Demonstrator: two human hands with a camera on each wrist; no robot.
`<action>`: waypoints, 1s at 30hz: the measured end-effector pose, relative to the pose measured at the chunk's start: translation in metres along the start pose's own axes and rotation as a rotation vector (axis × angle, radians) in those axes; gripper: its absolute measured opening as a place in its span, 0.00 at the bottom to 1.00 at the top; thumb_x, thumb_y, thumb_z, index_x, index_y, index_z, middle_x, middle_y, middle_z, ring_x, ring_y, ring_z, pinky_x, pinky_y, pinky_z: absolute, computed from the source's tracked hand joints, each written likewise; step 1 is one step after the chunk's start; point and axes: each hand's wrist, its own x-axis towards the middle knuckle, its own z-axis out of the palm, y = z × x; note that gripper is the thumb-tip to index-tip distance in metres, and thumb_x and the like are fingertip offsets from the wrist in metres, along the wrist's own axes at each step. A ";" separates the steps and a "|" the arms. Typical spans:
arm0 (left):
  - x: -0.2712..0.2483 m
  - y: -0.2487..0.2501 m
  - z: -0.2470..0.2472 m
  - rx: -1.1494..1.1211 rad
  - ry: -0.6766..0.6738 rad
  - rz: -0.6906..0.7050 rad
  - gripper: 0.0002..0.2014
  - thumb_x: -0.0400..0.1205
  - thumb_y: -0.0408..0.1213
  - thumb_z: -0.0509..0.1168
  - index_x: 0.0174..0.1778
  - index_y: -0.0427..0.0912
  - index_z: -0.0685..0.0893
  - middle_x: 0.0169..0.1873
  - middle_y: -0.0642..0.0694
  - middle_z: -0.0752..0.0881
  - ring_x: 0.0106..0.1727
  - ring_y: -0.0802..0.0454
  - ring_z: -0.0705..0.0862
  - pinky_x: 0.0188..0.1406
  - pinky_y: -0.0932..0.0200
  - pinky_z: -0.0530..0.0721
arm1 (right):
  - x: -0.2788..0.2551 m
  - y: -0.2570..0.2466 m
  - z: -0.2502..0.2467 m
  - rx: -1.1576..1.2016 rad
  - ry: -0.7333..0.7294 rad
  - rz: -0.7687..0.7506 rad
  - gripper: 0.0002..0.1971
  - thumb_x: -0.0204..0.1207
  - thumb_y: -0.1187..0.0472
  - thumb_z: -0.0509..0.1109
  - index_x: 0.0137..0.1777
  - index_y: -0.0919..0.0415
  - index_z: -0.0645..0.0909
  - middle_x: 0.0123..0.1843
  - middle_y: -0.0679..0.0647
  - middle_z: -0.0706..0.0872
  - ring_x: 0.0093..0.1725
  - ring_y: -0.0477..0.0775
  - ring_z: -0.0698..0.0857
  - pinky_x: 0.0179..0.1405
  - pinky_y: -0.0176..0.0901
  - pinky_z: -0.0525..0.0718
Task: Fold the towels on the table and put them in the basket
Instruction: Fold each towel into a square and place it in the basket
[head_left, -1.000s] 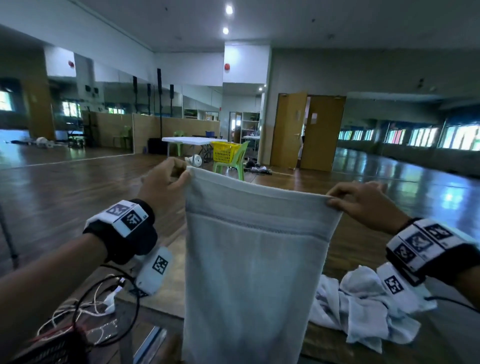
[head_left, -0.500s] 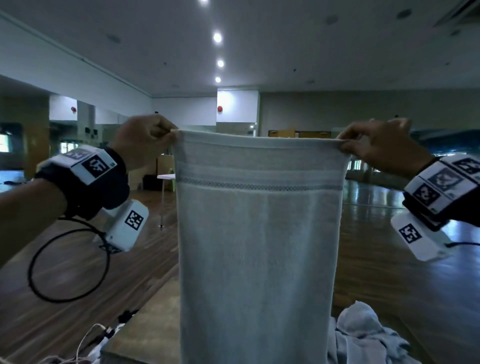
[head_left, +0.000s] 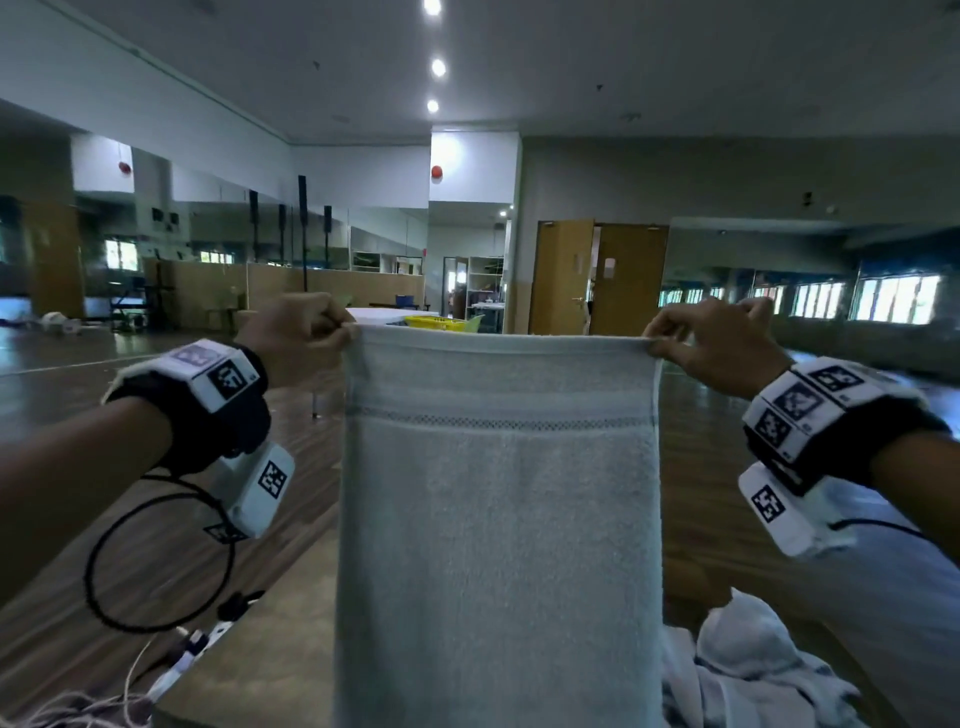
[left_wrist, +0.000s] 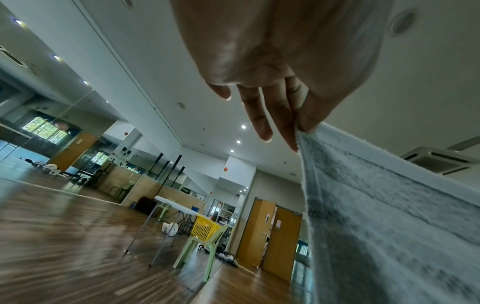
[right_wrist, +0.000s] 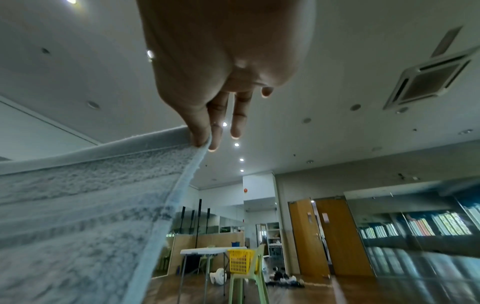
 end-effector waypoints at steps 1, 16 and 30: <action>0.002 -0.005 0.010 0.006 -0.008 -0.012 0.08 0.80 0.34 0.65 0.50 0.33 0.83 0.47 0.35 0.86 0.45 0.41 0.83 0.36 0.57 0.80 | 0.001 0.002 0.013 0.000 -0.012 0.012 0.02 0.74 0.47 0.70 0.44 0.42 0.81 0.41 0.41 0.82 0.52 0.52 0.82 0.54 0.50 0.58; -0.045 -0.070 0.137 -0.150 0.021 -0.057 0.02 0.74 0.41 0.68 0.37 0.52 0.81 0.35 0.45 0.86 0.38 0.45 0.85 0.42 0.49 0.83 | -0.047 0.004 0.121 0.153 -0.073 0.174 0.07 0.74 0.57 0.71 0.36 0.44 0.81 0.35 0.42 0.81 0.52 0.54 0.82 0.51 0.49 0.56; -0.286 -0.101 0.252 0.337 -0.824 -0.074 0.06 0.80 0.48 0.60 0.46 0.59 0.83 0.47 0.62 0.81 0.59 0.61 0.76 0.51 0.55 0.50 | -0.325 -0.024 0.237 0.164 -0.951 -0.042 0.08 0.76 0.54 0.66 0.46 0.42 0.87 0.49 0.35 0.84 0.59 0.42 0.78 0.51 0.38 0.56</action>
